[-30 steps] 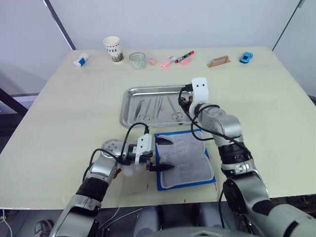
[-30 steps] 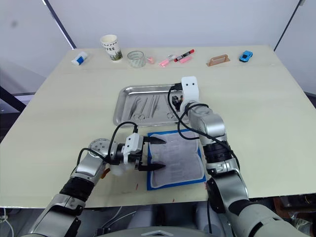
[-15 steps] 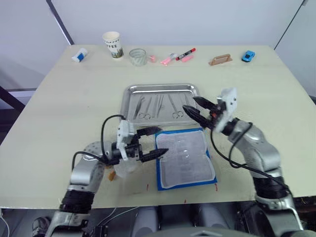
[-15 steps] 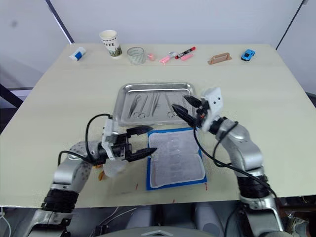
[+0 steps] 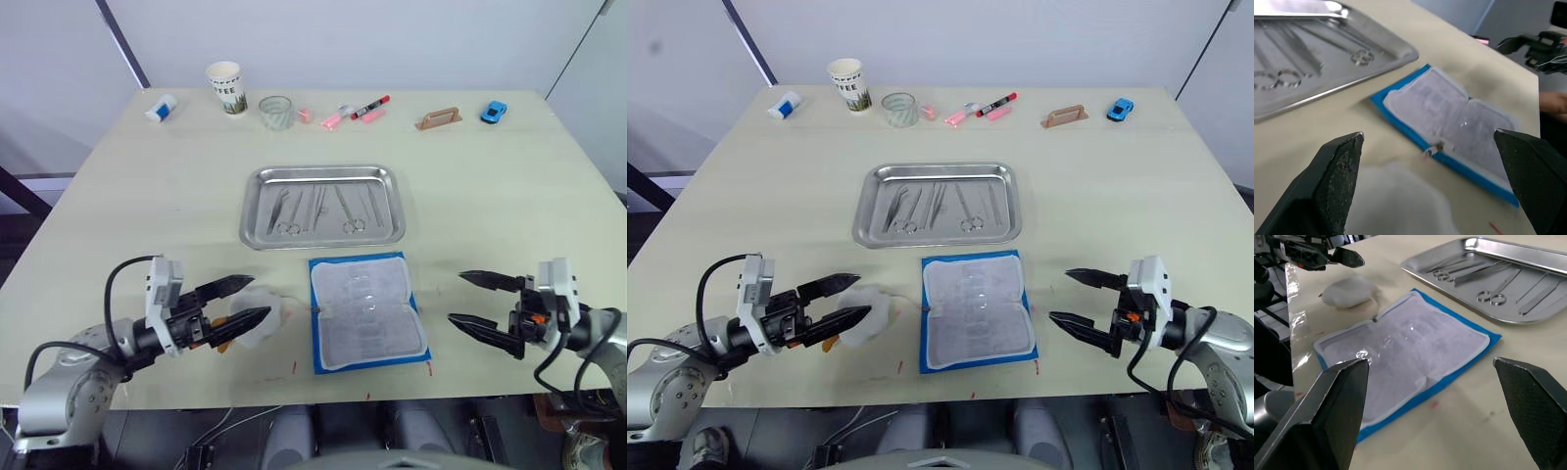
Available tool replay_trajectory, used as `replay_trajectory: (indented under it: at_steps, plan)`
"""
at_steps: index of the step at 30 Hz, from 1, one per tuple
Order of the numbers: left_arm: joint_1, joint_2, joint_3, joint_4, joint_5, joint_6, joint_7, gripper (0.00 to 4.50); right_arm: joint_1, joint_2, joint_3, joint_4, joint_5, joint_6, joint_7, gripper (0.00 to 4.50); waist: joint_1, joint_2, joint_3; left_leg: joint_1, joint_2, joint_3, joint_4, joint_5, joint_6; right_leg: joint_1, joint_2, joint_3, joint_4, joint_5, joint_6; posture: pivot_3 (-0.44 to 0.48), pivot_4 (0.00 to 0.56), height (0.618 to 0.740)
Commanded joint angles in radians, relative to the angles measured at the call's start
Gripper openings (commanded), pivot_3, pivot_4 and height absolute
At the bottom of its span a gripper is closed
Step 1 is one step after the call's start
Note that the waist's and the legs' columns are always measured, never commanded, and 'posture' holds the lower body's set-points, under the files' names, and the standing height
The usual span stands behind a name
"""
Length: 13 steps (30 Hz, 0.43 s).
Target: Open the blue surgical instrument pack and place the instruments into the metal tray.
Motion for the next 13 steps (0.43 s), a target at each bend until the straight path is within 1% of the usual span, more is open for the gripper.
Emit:
replay_trajectory:
  at_steps: [1, 6, 10, 13]
  plan:
    - [0.04, 0.021, 0.083, 0.047, 0.023, -0.048, -0.031, 4.5, 0.055, -0.012, -0.107, 0.014, 0.021, -0.051, 0.033, 4.44, 0.003, 0.0, 0.0, 0.0, 0.0, 0.0, 0.0, 0.0, 0.0, 0.0, 0.0, 0.0, 0.0, 0.0, 0.0, 0.0, 0.15, 0.74]
    - [0.1, 0.041, 0.148, 0.126, 0.078, -0.108, -0.045, 4.5, 0.133, -0.006, -0.178, 0.044, 0.02, -0.097, 0.054, 4.44, 0.012, -0.001, 0.001, 0.0, 0.0, 0.001, 0.0, 0.0, 0.0, -0.001, -0.001, 0.0, -0.001, 0.0, -0.001, 0.0, 0.15, 0.74]
    - [0.104, 0.04, 0.142, 0.125, 0.118, -0.134, -0.025, 4.5, 0.13, -0.001, -0.18, 0.078, 0.01, -0.13, 0.054, 4.44, 0.013, -0.001, 0.0, 0.0, 0.0, 0.001, 0.0, 0.0, 0.0, -0.001, -0.003, 0.001, -0.001, 0.0, -0.001, 0.0, 0.15, 0.74]
    - [0.096, 0.036, 0.138, 0.122, 0.121, -0.128, -0.019, 4.5, 0.119, 0.001, -0.168, 0.09, 0.007, -0.143, 0.052, 4.44, 0.013, -0.001, 0.0, 0.0, 0.0, 0.001, 0.0, 0.0, 0.0, -0.001, -0.003, 0.001, -0.001, 0.0, -0.001, 0.0, 0.15, 0.74]
